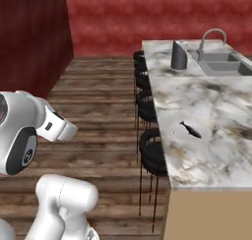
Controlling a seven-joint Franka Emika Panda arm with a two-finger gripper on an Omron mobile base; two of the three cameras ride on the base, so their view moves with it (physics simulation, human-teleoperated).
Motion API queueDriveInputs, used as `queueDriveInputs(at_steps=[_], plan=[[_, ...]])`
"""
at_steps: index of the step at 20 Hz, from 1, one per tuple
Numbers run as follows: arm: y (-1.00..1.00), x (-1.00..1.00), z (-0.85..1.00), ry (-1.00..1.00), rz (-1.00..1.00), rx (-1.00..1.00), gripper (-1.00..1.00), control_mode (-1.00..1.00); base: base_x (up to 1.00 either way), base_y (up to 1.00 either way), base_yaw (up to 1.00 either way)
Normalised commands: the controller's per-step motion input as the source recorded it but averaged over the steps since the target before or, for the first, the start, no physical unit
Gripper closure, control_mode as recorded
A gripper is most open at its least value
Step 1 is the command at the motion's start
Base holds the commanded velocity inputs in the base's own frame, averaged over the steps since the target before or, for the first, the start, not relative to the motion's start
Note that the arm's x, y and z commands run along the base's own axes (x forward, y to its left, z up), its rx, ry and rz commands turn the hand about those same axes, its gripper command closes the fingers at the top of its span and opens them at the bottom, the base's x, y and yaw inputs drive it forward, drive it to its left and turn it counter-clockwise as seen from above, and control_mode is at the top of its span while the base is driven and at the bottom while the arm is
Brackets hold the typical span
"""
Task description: Take the lemon wedge from the fridge and place it on the plate with fish on the dining counter.
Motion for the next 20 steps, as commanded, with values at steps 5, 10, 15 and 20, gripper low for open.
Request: queueDriveInputs(at_steps=[5, 10, 15, 20], plan=[[0.00, 0.00, 0.00, 0.00, 0.00, 0.00, 1.00, 1.00, 0.43, 0.38, -0.86], [0.00, 0.00, 0.00, 0.00, 0.00, 0.00, 1.00, 1.00, 0.11, -0.02, -0.94], [0.00, 0.00, 0.00, 0.00, 0.00, 0.00, 1.00, 1.00, 0.27, 0.65, -0.70], [0.00, 0.00, 0.00, 0.00, 0.00, 0.00, 1.00, 1.00, 0.67, 1.00, -0.46]])
